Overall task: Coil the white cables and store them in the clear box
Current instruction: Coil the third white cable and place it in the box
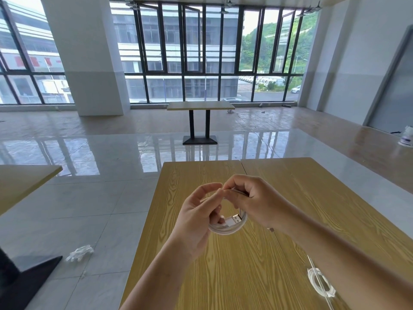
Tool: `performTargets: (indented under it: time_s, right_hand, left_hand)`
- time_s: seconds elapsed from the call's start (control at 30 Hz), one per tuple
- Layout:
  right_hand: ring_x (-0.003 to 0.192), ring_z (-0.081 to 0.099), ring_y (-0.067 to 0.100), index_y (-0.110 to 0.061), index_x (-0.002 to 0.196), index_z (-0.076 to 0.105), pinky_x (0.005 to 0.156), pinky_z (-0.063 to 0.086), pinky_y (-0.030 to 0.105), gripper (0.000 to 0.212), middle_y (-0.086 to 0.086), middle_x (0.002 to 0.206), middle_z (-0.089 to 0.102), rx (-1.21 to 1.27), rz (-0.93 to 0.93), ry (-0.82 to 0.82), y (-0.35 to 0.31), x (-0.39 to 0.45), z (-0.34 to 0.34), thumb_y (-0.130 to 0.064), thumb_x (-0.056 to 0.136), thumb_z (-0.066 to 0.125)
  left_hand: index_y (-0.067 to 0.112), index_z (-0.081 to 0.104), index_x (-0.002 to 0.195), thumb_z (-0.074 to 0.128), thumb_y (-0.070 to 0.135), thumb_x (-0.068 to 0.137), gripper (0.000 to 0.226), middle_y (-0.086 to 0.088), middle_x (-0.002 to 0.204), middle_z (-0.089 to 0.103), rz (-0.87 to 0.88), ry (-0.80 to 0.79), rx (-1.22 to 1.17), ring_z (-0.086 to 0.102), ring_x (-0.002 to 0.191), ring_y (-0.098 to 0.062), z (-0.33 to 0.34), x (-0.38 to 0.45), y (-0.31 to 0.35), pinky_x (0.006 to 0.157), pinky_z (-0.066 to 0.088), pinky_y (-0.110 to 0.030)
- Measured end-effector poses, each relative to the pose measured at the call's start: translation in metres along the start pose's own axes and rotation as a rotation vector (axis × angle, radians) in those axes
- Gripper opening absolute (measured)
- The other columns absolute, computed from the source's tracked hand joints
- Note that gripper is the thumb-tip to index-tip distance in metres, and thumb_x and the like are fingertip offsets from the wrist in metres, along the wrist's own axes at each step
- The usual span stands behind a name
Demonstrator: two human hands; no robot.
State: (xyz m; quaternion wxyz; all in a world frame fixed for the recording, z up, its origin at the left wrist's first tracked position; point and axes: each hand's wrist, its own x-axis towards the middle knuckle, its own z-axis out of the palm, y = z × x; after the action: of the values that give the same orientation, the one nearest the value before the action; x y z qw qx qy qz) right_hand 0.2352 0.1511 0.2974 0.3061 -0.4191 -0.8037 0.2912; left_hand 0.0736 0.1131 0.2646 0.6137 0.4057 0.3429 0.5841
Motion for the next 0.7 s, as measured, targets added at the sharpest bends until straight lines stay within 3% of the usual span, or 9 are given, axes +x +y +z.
performTargets:
  time_s: [0.13,0.3,0.4,0.53,0.63,0.7]
  right_hand:
    - [0.045,0.043,0.003,-0.021,0.095,0.07,0.045,0.036,0.018,0.019,-0.006,0.06,0.059,0.095,0.045,-0.061,-0.005,0.0,-0.004,-0.031,0.101,0.055]
    - [0.044,0.036,0.012,-0.022,0.099,0.075,0.042,0.029,0.024,0.024,0.0,0.059,0.058,0.158,0.12,-0.149,-0.001,0.0,-0.018,-0.025,0.102,0.052]
    - [0.05,0.039,0.022,-0.024,0.098,0.077,0.047,0.03,0.029,0.021,-0.005,0.064,0.068,0.131,0.115,-0.185,-0.001,0.002,-0.027,-0.015,0.099,0.058]
    - [0.054,0.044,0.022,-0.028,0.098,0.077,0.05,0.035,0.031,0.022,-0.005,0.07,0.071,0.04,0.05,-0.184,0.002,0.002,-0.034,-0.012,0.096,0.062]
    - [0.05,0.051,0.009,-0.031,0.103,0.075,0.05,0.042,0.022,0.024,-0.012,0.067,0.07,0.035,0.046,-0.152,0.005,-0.002,-0.034,-0.012,0.097,0.06]
    - [0.056,0.061,0.001,-0.029,0.106,0.073,0.058,0.05,0.016,0.026,-0.014,0.07,0.071,0.036,0.059,-0.155,0.007,-0.009,-0.029,-0.01,0.098,0.058]
  left_hand:
    - [0.008,0.069,0.098,0.067,0.031,0.077,0.031,0.003,0.057,0.031,-0.007,0.021,-0.015,0.028,0.048,-0.009,0.001,0.003,-0.001,0.045,0.037,-0.021]
    - [0.01,0.071,0.087,0.068,0.03,0.076,0.023,0.002,0.056,0.029,-0.022,0.068,-0.024,0.027,0.047,-0.009,-0.004,0.005,-0.002,0.045,0.036,-0.022]
    - [0.01,0.072,0.081,0.069,0.031,0.075,0.022,0.002,0.054,0.028,-0.03,0.077,-0.02,0.025,0.044,-0.009,-0.005,0.006,-0.001,0.041,0.035,-0.021]
    - [0.01,0.072,0.084,0.065,0.03,0.082,0.022,0.002,0.054,0.024,-0.058,0.066,-0.051,0.021,0.044,-0.01,-0.003,0.006,0.001,0.038,0.034,-0.021]
    - [0.01,0.071,0.084,0.06,0.025,0.092,0.02,0.003,0.055,0.023,-0.057,0.083,-0.08,0.02,0.045,-0.01,0.0,0.006,0.003,0.037,0.034,-0.021]
    - [0.011,0.071,0.082,0.059,0.024,0.094,0.022,0.003,0.055,0.023,-0.054,0.103,-0.121,0.021,0.045,-0.01,0.001,0.007,0.003,0.036,0.035,-0.021]
